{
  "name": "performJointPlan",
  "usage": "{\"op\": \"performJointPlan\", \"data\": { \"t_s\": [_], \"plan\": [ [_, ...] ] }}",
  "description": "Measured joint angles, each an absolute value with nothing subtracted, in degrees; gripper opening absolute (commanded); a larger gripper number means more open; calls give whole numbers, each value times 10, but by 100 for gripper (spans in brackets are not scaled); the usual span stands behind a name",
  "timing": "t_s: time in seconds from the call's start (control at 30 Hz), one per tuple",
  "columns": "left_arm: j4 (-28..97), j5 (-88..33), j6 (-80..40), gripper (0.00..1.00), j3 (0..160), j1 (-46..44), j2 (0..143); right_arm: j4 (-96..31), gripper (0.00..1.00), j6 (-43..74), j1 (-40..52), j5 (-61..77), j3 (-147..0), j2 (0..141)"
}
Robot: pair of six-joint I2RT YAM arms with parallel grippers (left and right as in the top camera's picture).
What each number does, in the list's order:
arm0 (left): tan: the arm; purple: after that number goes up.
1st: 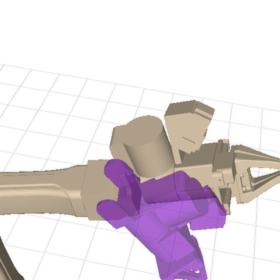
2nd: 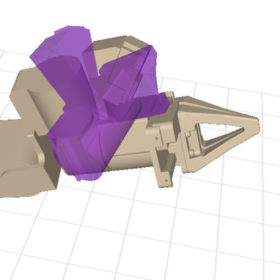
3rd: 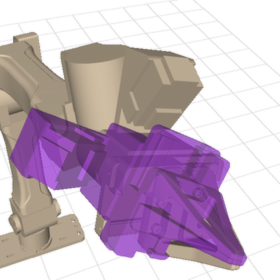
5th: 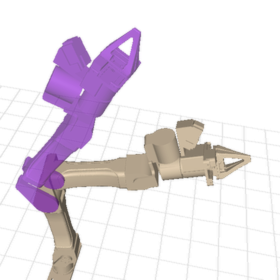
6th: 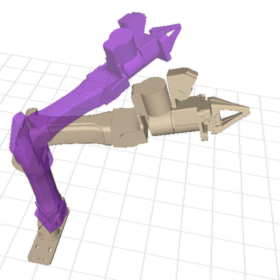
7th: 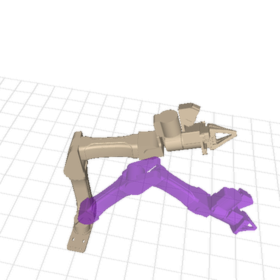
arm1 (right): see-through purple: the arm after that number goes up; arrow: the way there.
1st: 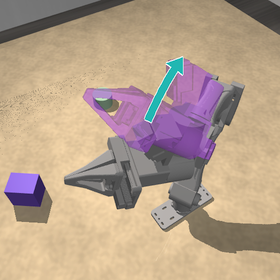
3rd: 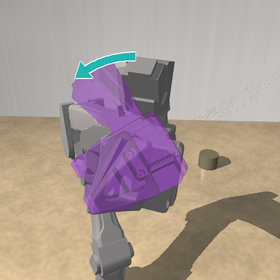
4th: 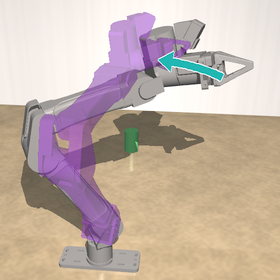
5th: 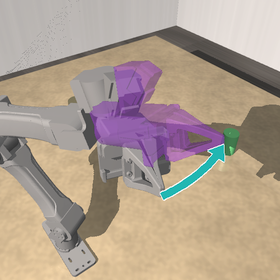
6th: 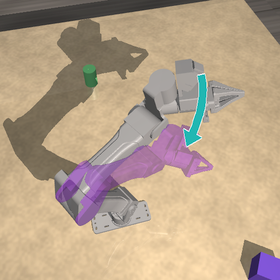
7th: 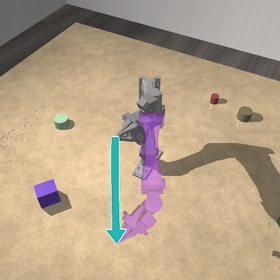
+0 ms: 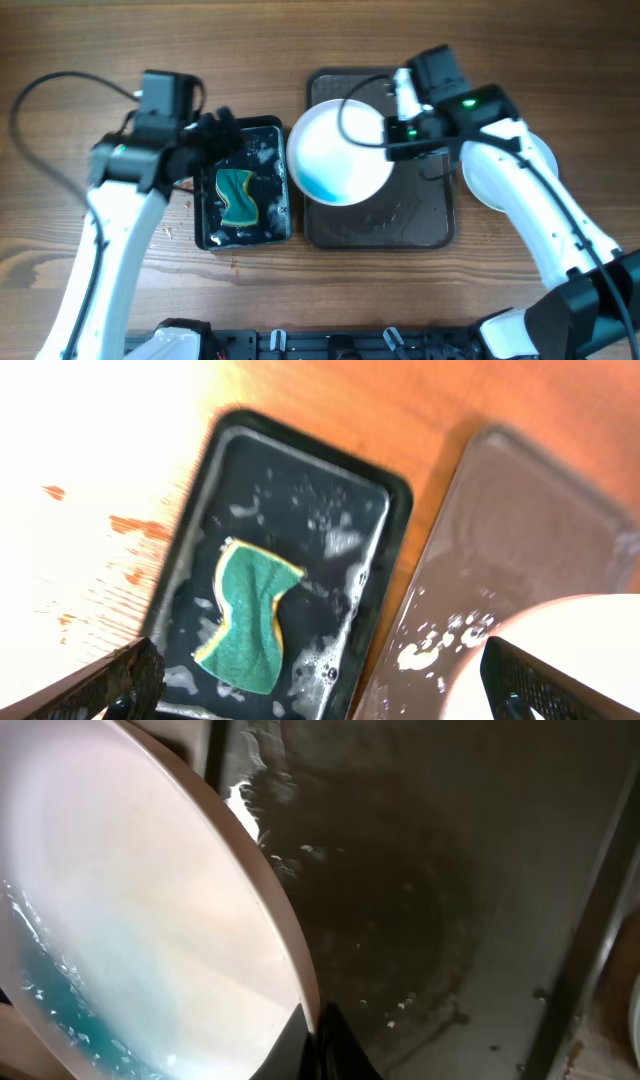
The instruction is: Clean dirty plates on tray and stack at the side
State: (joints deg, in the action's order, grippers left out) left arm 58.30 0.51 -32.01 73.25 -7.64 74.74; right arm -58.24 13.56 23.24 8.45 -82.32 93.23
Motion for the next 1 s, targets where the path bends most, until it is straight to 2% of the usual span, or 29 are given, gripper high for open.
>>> {"op": "performJointPlan", "data": {
  "t_s": [0.27,0.4,0.73,1.0],
  "plan": [
    [614,3,-320,100,733,41,626,-460,4,154,382,-27,-867,979],
    [620,3,-320,100,733,75,601,-402,4,154,441,-138,-867,991],
    [620,3,-320,100,733,79,600,-372,4,140,561,-416,-867,991],
    [620,3,-320,100,733,79,601,-372,4,103,632,-559,-867,991]
  ]
}}
